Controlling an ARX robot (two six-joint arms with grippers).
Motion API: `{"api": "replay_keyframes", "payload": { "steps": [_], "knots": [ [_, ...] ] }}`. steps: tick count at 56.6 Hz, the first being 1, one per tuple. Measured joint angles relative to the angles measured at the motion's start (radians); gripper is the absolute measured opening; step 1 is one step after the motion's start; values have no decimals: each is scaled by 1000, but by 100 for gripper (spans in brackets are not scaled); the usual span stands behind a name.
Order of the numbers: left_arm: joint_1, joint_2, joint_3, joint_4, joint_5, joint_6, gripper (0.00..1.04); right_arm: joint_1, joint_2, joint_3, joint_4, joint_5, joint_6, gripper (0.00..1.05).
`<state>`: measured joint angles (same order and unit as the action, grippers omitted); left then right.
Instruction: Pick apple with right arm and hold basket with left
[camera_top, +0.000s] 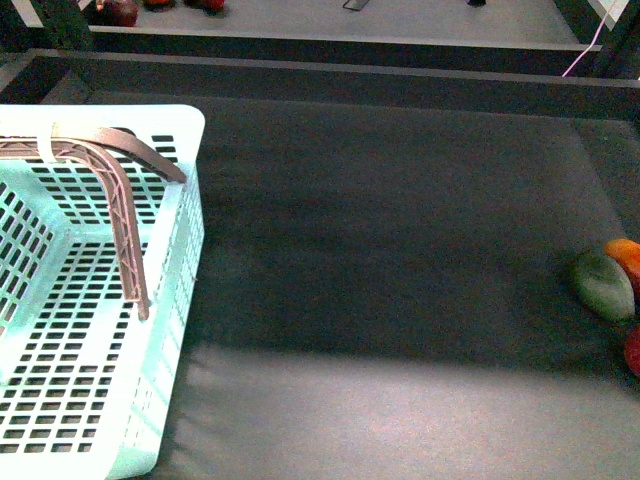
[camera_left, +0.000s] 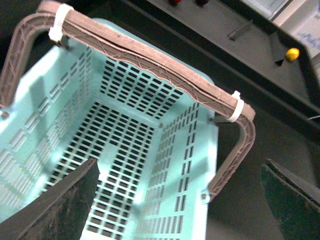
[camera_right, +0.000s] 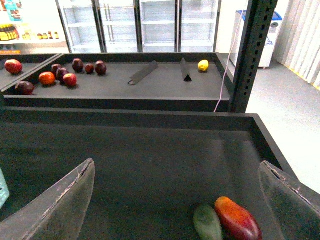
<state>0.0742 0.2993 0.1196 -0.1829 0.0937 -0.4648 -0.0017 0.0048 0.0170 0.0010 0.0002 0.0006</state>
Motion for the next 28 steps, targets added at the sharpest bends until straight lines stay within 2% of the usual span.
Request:
{"api": "replay_keyframes", "payload": {
  "steps": [7,13,20,28],
  "knots": [
    [111,160,14,151,147,-203,98,0,0,0,0,0,0,96],
    [169,342,19,316,222,-377,98,0,0,0,0,0,0,96],
    [195,588,44,512,232,-506,98,0,0,0,0,0,0,96],
    [174,850,111,689,225,-606,98,0,0,0,0,0,0,96]
  ]
}}
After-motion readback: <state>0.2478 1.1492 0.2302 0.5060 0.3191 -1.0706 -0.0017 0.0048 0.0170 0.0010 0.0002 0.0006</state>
